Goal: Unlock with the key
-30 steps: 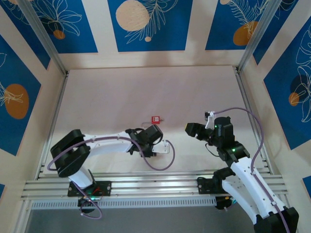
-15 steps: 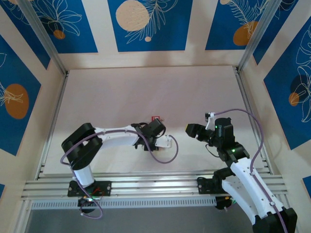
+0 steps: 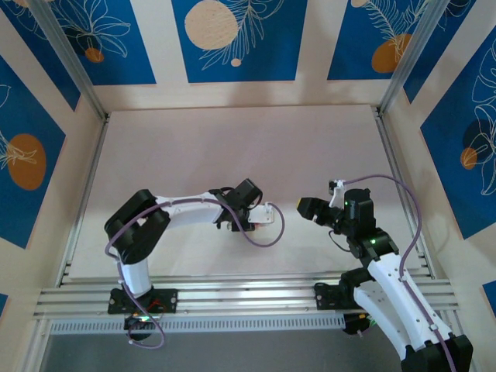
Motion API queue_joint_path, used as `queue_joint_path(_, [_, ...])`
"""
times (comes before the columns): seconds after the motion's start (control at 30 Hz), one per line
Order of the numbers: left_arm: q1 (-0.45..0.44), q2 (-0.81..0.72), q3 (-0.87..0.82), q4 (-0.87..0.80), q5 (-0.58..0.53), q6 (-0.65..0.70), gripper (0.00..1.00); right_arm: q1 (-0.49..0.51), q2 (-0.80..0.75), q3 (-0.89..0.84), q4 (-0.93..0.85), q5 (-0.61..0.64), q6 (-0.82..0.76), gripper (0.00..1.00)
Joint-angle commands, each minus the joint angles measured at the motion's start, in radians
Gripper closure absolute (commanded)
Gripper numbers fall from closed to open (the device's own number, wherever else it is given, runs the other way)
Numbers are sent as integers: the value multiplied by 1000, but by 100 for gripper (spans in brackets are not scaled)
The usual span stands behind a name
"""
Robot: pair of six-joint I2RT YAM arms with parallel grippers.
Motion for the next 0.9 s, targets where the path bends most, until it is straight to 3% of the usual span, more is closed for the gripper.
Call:
queue_joint_path(0.0, [20, 29, 9, -26, 17, -18, 54, -9, -15, 2, -9, -12, -5, 34])
queue_joint_path(0.17, [33, 12, 33, -58, 16, -29, 45, -14, -27, 24, -31, -18, -12, 34])
queue_joint_path(0.27, [34, -43, 46, -65, 15, -37, 17, -15, -32, 38, -39, -20, -14, 33])
queue_joint_path(0.3, [34, -69, 50, -61, 11, -40, 1, -14, -31, 43, -42, -20, -13, 33])
queue_joint_path(0.4, [39, -156, 58, -51, -11, -42, 0, -14, -31, 59, -41, -12, -13, 30])
queue_joint_path(0.43, [45, -185, 62, -47, -22, -49, 0, -13, -33, 67, -47, 9, -9, 20])
queue_joint_path(0.47, [46, -213, 65, -46, -41, -53, 0, -9, -32, 74, -57, 30, -6, 5])
queue_joint_path(0.5, [47, -246, 64, -35, -65, -58, 0, -1, -34, 84, -67, 66, -12, 1])
queue_joint_path(0.63, [47, -400, 27, 79, -189, -152, 0, 88, -46, 119, -94, 264, -46, 1])
queue_joint_path(0.73, [45, -549, -60, 182, -168, -286, 0, 184, -44, 134, -74, 438, -15, 1])
queue_joint_path(0.8, [46, -656, -169, 300, -147, -389, 0, 227, -37, 106, 19, 488, -112, 1])
queue_joint_path(0.87, [46, -768, -317, 480, -215, -467, 0, 256, -19, 107, 66, 534, -224, 1])
